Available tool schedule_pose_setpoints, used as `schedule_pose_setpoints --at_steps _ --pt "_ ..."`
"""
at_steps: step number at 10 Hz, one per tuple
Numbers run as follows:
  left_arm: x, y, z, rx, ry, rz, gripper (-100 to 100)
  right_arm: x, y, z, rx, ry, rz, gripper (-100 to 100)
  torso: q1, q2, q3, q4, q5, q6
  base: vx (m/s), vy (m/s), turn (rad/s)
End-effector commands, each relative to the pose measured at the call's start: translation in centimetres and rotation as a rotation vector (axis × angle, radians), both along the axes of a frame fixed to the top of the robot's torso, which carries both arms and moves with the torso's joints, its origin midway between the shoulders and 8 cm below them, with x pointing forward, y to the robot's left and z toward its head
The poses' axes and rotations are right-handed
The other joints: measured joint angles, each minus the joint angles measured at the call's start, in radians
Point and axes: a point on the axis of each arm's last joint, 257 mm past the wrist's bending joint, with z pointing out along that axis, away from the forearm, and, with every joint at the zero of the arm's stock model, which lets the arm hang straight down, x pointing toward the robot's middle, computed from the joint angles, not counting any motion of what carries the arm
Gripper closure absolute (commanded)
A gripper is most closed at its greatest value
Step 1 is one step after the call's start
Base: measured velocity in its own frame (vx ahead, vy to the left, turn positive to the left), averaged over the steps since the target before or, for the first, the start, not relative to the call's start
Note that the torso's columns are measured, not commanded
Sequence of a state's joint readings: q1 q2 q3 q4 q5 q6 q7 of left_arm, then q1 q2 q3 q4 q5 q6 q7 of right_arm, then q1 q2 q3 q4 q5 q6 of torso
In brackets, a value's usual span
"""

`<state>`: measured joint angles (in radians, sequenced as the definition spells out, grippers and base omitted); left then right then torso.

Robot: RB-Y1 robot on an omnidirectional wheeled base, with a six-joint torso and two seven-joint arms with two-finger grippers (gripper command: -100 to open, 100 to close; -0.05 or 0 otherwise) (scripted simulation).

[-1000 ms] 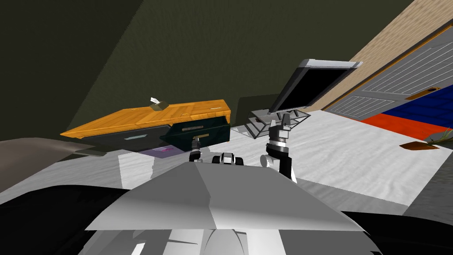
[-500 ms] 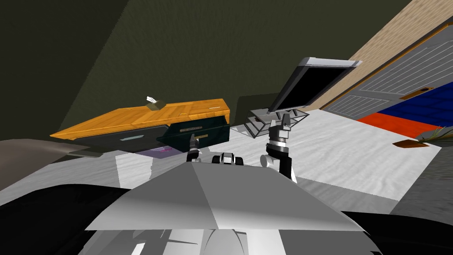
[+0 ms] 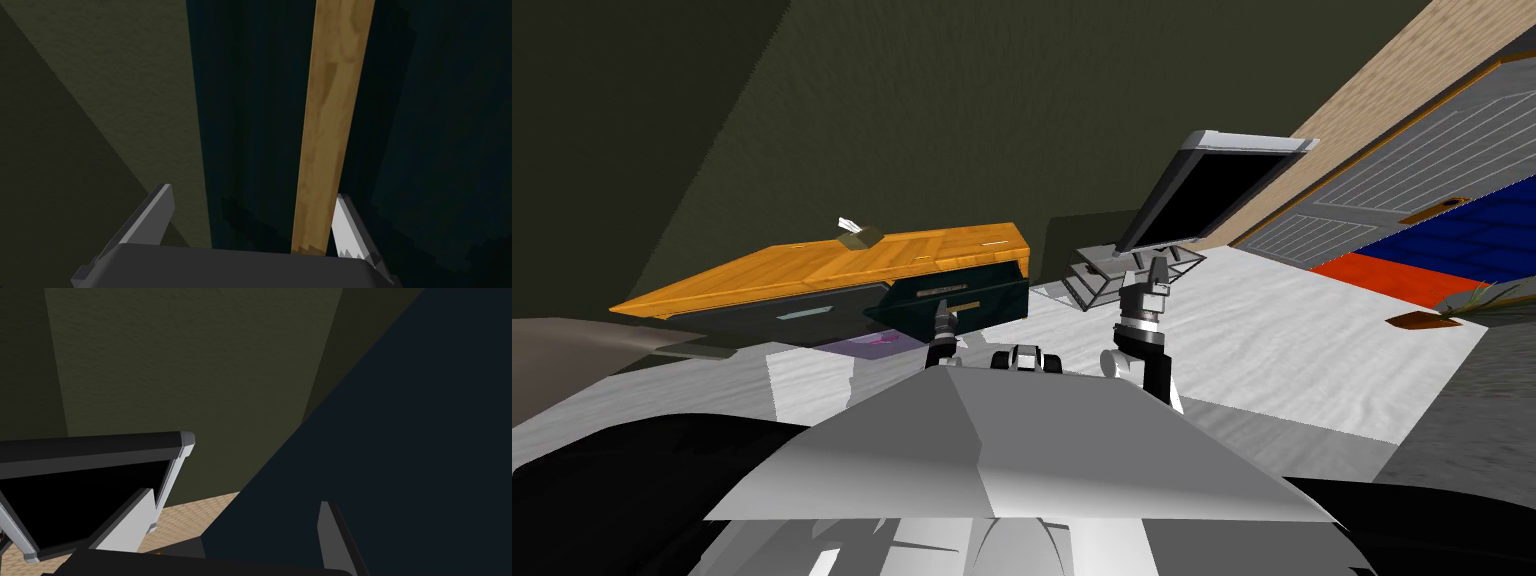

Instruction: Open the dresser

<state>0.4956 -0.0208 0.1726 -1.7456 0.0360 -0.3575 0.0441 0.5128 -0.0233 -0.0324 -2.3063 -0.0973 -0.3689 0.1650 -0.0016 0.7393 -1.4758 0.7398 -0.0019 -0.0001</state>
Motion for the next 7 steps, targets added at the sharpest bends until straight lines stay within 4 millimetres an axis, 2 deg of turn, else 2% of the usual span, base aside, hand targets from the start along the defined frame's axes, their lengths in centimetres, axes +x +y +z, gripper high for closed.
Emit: schedule_pose_setpoints --at_steps 1,2,7 --pt "-0.03 -0.01 0.21 -0.001 0.003 0.001 -100 0.0 0.0 0.0 0.0 0.0 0.0 0 -0.001 0.001 0.001 0.001 -0.001 0.0 0.0 0.0 0.0" --pt "-0.05 -0.01 0.14 -0.002 0.005 0.002 0 0.0 0.0 0.0 0.0 0.0 0.0 0 -0.001 0.001 0.001 0.0 0.0 0.0 0.0 0.0 0.0" --pt "-0.16 0.02 -0.21 -0.004 0.014 0.003 0 0.0 0.0 0.0 0.0 0.0 0.0 0 0.001 -0.001 0.0 -0.001 0.001 0.0 0.0 0.0 0.0"
